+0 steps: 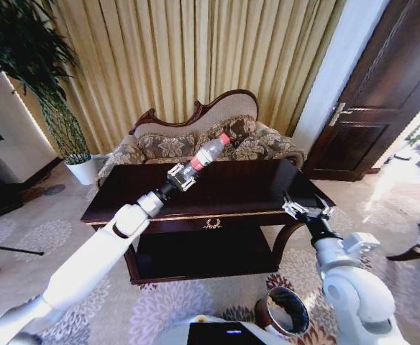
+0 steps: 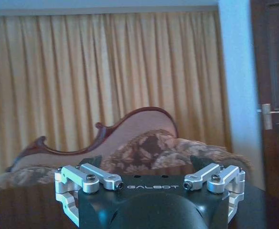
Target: Move to the front of the table and place the trash on the table into the trash bin.
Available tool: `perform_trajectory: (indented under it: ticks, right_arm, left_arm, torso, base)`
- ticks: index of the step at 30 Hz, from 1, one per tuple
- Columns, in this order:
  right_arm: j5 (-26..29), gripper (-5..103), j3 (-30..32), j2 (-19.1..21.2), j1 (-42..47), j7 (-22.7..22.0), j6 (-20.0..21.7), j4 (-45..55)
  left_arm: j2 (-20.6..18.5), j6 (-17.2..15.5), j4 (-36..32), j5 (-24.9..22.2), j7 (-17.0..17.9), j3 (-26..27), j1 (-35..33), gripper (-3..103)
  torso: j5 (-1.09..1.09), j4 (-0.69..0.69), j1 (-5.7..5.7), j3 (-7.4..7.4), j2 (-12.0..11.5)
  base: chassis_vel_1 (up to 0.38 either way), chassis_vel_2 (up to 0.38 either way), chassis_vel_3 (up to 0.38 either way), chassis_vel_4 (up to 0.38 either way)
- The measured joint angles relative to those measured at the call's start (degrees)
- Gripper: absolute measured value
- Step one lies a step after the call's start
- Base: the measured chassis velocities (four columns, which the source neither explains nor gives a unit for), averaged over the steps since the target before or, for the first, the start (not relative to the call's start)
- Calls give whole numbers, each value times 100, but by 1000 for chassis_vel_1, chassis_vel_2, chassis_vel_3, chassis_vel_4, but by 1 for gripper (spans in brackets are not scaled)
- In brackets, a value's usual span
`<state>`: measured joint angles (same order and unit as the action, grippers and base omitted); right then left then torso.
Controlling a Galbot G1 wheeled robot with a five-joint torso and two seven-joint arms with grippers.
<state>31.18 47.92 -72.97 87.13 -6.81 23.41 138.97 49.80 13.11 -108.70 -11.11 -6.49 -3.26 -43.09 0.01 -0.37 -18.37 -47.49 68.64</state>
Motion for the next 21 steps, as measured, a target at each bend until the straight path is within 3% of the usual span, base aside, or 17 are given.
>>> perform_trajectory:
  ticks: [3, 6, 13, 15, 21]
  right_arm:
    - [182, 100, 0, 129, -86, 0, 54, -14]
    - [1244, 100, -62, 676, -319, 0, 168, -22]
    - [2349, 100, -318, 1282, -557, -1, 211, -93]
    - [3014, 100, -513, 1549, -905, -1, 223, -188]
    - [3419, 100, -706, 1672, -1110, -1, 224, -289]
  left_arm:
    - [0, -6, -8, 0, 3, -18, -17, 39]
    - [-39, -7, -10, 35, 4, -37, -25, 39]
    - [-102, -15, -47, -14, 7, -37, -10, 39]
    - [-140, -34, -83, -27, 7, -54, 23, 39]
    - [-169, -56, -90, -30, 7, -92, 75, 39]
  torso:
    - [0, 0, 0, 0, 0]
    - [-1, 1, 0, 0, 0]
    - [0, -1, 0, 0, 0]
    - [0, 0, 0, 0, 0]
    - [0, 0, -1, -1, -1]
  base:
    - [0, 0, 0, 0]
    - [0, 0, 0, 0]
    - [0, 0, 0, 0]
    - [0, 0, 0, 0]
    - [0, 0, 0, 0]
